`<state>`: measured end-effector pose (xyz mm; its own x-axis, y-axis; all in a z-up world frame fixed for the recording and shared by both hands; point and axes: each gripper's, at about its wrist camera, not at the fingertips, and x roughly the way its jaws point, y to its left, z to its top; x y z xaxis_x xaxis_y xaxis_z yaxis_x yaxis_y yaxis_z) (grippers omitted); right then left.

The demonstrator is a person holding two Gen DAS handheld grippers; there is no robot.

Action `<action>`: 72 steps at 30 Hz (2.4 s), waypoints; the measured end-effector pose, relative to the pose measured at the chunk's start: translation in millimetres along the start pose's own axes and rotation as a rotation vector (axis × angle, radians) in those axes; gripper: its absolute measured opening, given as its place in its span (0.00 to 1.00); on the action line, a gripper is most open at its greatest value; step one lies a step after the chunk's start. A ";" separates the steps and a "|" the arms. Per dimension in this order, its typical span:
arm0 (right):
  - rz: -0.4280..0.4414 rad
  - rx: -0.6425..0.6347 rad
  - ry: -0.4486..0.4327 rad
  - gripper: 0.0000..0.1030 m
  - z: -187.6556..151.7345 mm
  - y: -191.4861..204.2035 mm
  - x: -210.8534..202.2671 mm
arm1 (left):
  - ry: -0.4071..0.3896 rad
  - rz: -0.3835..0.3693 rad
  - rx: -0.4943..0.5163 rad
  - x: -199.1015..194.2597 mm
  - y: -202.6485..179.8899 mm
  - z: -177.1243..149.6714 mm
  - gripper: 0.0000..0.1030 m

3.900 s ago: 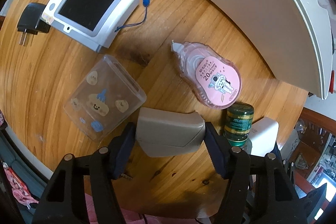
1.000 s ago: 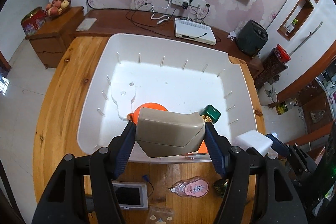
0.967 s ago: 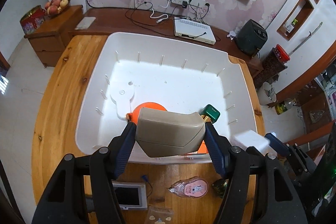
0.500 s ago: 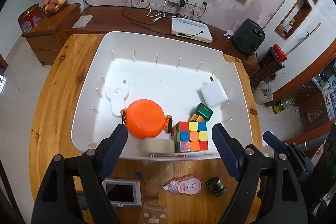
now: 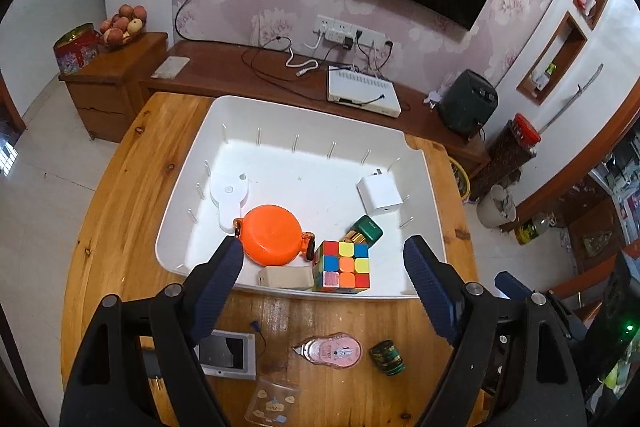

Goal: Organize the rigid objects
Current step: 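Release the beige box with the left tool while the right tool releases the charger into the tray, then move both tools back toward the clear plastic box and green tin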

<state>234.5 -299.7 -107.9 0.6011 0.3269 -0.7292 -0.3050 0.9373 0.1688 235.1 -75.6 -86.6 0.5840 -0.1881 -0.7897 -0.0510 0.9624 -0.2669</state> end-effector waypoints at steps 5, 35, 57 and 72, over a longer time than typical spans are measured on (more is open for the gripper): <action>0.041 0.028 0.014 0.71 -6.9 -7.6 -12.0 | -0.032 0.022 -0.014 -17.7 -3.8 -11.3 0.82; 0.204 0.082 0.178 0.78 -67.7 -13.6 -34.5 | 0.036 0.198 -0.050 -61.9 -1.8 -125.5 0.82; 0.297 0.576 0.427 0.79 -88.8 -39.9 19.0 | 0.383 0.213 0.119 9.9 15.6 -120.2 0.82; 0.207 0.961 0.600 0.79 -104.5 -57.2 47.8 | 0.725 0.165 0.128 82.4 39.7 -137.8 0.82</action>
<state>203.5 -350.3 -221.7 0.0778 0.6165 -0.7835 0.4871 0.6622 0.5694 169.5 -79.9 -238.4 -0.1048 -0.0789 -0.9914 0.0284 0.9962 -0.0823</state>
